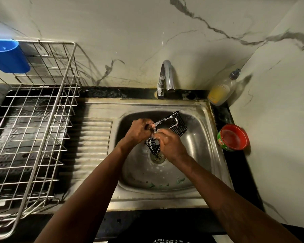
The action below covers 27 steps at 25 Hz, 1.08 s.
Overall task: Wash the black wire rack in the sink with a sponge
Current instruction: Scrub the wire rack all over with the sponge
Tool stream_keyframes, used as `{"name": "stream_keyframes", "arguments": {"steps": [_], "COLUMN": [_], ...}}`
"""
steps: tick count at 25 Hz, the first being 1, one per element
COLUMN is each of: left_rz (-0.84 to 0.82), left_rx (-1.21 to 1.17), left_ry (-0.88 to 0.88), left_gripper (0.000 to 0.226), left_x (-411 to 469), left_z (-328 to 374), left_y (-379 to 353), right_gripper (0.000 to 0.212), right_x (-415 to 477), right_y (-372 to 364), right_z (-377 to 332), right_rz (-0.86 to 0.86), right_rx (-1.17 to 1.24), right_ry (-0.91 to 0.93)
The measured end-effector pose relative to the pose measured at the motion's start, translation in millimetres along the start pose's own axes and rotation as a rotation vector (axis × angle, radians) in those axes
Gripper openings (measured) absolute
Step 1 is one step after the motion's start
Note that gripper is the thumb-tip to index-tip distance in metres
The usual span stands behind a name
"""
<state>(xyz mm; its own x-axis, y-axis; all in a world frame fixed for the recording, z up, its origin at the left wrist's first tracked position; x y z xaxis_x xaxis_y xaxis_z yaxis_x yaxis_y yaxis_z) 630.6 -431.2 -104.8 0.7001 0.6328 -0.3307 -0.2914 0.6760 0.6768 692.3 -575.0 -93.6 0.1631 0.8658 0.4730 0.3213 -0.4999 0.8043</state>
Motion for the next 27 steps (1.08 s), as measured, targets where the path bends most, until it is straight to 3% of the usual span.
{"name": "stream_keyframes", "arguments": {"steps": [2,6,9,10,13,15,20,23,27], "left_rz": [-0.013,-0.029,-0.015,-0.023,-0.090,-0.155,-0.210,-0.210,-0.119], "left_rx": [-0.024,-0.131,-0.137,-0.123,-0.101,-0.109,-0.125,-0.073,0.129], "left_ry": [-0.010,0.027,0.036,0.042,0.027,0.009,-0.003,0.003,-0.024], "left_gripper": [0.020,0.025,0.020,0.020,0.023,0.023,0.029,0.021,0.044], "left_x": [1,6,8,9,11,8,8,8,17], "left_z": [-1,-8,-9,-9,-10,-5,-7,-1,16], "left_y": [2,11,11,10,6,4,1,1,-3], "right_gripper": [0.032,0.021,0.030,0.029,0.025,0.019,0.023,0.033,0.027], "right_x": [17,28,0,-11,-22,-16,-1,5,9], "right_y": [2,-10,-10,-4,21,34,40,30,35], "right_z": [0,-4,-6,1,35,54,87,85,85], "right_rz": [0.048,0.015,-0.080,-0.050,0.146,0.203,0.292,0.238,0.180], "right_rx": [0.018,0.040,0.061,0.070,0.070,-0.005,-0.066,-0.006,0.050], "right_ry": [-0.032,-0.138,0.043,0.005,-0.433,-0.583,-0.754,-0.818,-0.760]}}
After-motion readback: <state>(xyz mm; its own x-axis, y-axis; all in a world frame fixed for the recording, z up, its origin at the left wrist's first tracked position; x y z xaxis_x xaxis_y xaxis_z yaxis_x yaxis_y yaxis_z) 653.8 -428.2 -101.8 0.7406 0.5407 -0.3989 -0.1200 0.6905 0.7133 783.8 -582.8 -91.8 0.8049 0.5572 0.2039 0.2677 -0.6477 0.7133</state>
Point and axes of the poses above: each hand's wrist, its own x-axis towards the middle knuckle, its own y-axis out of the back of the hand, z = x × y, the point moved 3 cm from there along x, towards the middle knuckle, and after that the axes turned 14 degrees about y, right-handed, at the moved point
